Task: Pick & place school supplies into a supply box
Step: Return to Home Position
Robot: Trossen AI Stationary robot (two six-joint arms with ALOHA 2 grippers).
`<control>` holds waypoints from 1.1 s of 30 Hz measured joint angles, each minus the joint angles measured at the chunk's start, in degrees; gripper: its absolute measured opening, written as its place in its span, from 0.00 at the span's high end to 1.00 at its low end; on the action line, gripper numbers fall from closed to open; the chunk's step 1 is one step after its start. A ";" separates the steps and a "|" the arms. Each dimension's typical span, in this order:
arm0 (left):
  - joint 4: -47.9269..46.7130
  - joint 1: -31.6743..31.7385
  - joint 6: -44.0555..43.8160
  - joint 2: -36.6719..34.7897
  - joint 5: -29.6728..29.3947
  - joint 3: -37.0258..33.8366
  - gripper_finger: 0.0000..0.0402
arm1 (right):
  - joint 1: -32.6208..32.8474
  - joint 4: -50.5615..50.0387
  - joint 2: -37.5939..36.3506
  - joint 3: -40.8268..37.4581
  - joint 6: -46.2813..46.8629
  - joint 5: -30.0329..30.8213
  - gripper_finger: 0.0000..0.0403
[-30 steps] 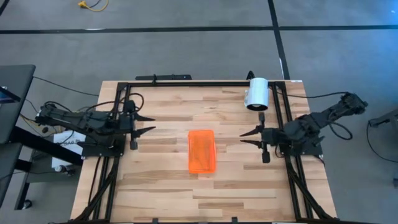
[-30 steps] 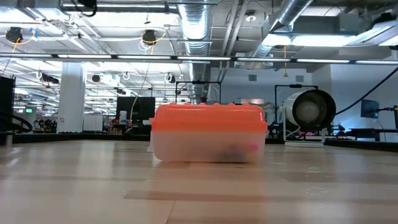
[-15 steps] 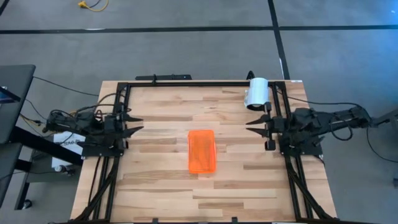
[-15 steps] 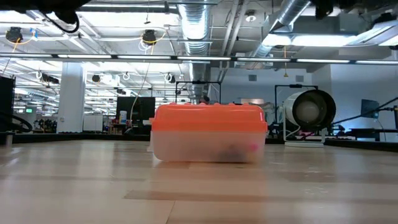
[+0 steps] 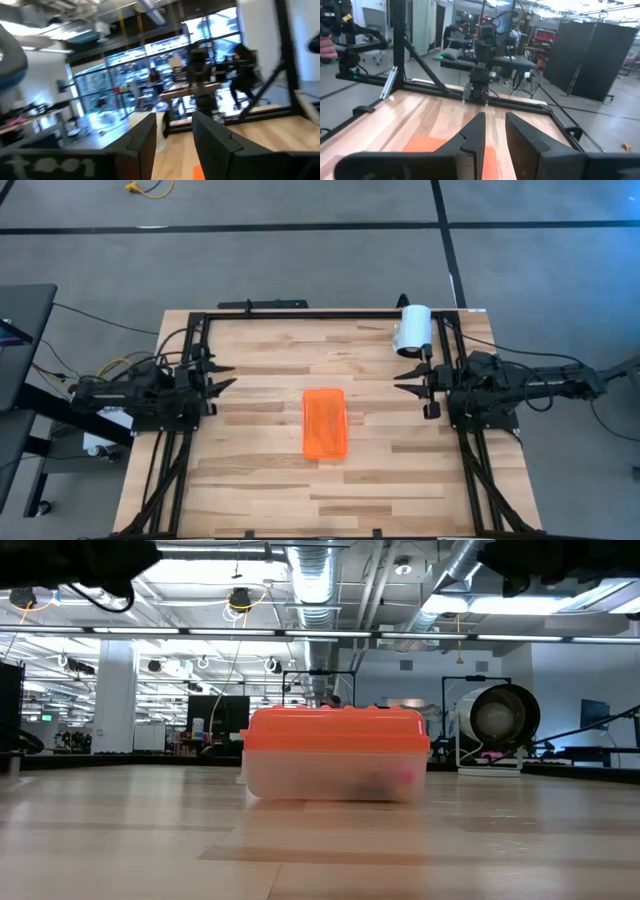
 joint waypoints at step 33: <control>-10.63 15.31 -5.77 -1.05 11.61 -2.54 0.71 | -9.00 -0.86 -26.08 -20.59 5.11 -5.58 0.83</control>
